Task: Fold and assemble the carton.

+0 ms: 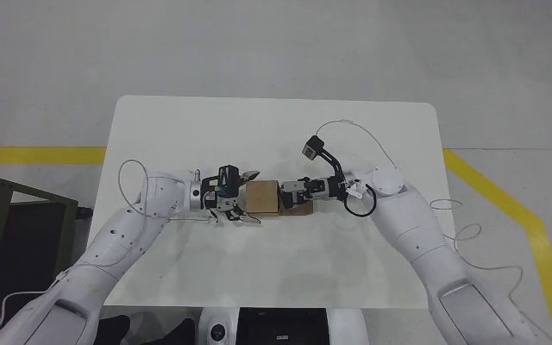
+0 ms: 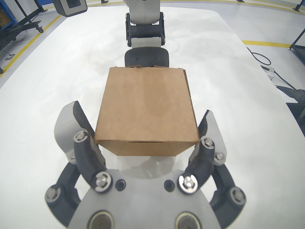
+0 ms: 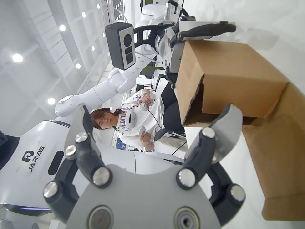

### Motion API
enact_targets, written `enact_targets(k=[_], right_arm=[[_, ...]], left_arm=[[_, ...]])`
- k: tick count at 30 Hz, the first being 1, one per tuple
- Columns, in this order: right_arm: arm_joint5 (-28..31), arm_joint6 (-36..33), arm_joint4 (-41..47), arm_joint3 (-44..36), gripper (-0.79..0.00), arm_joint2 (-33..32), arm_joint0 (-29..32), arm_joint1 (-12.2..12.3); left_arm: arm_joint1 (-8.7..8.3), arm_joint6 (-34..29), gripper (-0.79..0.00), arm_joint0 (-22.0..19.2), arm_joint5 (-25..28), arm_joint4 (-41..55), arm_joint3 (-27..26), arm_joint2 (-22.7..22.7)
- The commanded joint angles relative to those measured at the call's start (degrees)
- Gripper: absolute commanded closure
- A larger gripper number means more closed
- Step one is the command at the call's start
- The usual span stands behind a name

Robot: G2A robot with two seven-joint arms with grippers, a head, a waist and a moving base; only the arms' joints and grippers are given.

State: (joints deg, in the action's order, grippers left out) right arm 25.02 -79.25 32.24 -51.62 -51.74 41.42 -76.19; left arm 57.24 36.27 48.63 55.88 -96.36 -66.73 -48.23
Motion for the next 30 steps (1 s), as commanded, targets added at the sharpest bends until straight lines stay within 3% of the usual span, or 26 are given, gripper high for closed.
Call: enact_targets(k=[1,30], right_arm=[[0.1,0.1,0.2,0.0,-0.785,0.5,0.1,-0.2],[2.6,3.2,1.8,3.8,-0.785,3.6,0.0,-2.9]], left_arm=[[0.04,-0.1,-0.785,0.0,-0.1,0.1,0.0,0.1],[0.19,-1.7,-0.785,0.4,0.3,1.7,-0.5,0.3]])
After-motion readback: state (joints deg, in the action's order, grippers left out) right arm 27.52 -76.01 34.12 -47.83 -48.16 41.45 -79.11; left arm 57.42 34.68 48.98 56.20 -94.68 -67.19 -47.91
